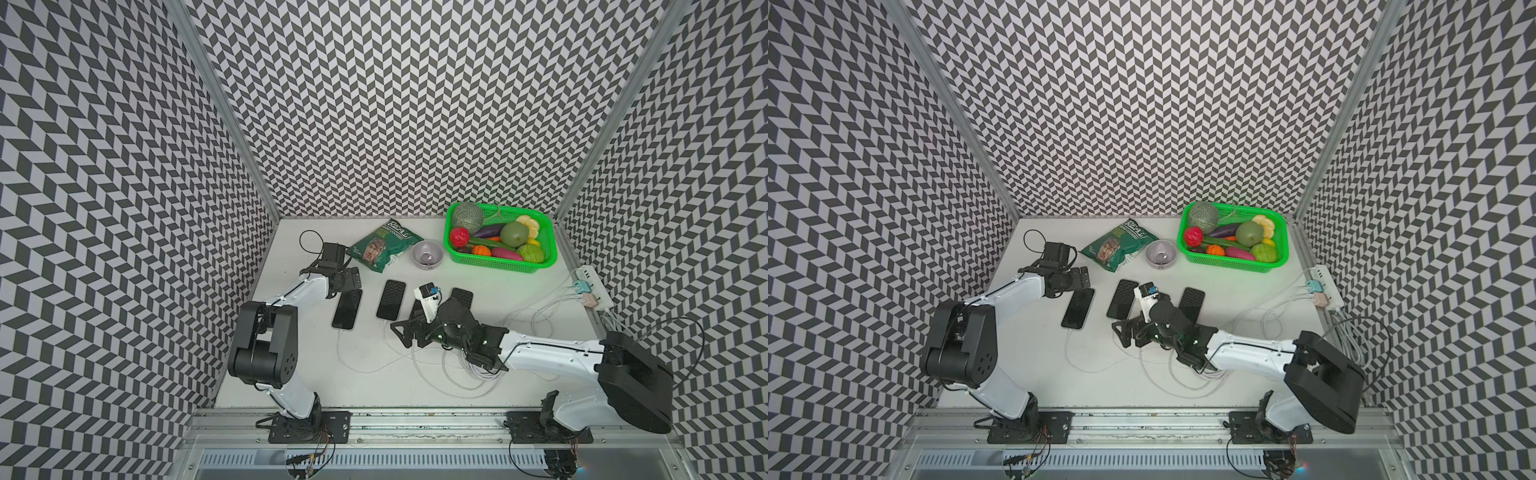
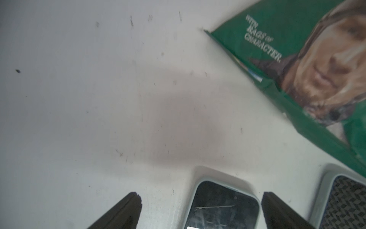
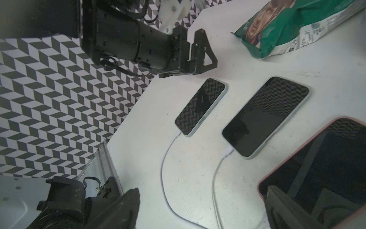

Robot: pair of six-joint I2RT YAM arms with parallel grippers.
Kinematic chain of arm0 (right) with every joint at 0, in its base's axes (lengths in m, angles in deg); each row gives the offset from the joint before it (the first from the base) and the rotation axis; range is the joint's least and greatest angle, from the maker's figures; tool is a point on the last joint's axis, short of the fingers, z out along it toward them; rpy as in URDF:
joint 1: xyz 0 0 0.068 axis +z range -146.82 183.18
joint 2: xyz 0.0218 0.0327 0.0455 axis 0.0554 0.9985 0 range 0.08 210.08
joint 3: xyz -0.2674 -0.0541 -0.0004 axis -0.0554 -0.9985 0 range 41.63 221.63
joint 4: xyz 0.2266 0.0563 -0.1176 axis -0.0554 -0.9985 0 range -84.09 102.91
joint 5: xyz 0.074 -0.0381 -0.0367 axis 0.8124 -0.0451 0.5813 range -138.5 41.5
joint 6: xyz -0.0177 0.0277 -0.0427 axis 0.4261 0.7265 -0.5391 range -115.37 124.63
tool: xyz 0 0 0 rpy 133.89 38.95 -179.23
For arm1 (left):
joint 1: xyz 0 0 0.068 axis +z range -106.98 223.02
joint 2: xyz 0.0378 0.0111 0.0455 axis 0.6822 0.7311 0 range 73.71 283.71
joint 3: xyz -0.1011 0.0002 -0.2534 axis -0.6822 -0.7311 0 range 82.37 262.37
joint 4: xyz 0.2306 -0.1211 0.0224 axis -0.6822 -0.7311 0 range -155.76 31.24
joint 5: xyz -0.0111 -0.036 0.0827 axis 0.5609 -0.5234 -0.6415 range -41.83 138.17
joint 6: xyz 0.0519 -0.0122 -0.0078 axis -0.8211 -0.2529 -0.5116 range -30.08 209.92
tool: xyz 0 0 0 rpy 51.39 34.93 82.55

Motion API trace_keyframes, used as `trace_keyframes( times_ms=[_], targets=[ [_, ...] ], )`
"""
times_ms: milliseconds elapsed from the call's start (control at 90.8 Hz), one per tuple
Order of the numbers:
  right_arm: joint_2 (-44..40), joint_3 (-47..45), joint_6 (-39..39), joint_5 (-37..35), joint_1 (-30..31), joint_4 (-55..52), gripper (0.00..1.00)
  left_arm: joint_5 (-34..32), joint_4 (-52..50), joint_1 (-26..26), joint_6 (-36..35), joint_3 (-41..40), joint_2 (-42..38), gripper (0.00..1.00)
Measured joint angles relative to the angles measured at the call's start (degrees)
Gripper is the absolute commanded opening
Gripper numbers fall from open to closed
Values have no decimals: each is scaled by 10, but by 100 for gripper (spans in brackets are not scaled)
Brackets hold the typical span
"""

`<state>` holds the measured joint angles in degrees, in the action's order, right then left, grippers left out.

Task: Unplug the charging cable from the phone
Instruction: Pick up the phone at the center of the board.

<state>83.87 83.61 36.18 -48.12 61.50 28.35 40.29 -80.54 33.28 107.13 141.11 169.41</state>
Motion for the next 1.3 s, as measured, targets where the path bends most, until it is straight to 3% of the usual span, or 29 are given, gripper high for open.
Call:
trace_keyframes(
  times_ms=[408,771,1157,1300],
  targets=[
    [35,30,0,-2,27,-5,100,-11,-40,-53,-30,14,44,100],
    [37,30,0,-2,37,-9,100,-40,-63,-68,-43,34,73,100],
    [38,30,2,-2,42,-10,100,-38,-61,-71,-43,42,82,93],
    [38,30,5,-2,42,-10,100,-17,-59,-62,-41,42,84,85]
  ],
)
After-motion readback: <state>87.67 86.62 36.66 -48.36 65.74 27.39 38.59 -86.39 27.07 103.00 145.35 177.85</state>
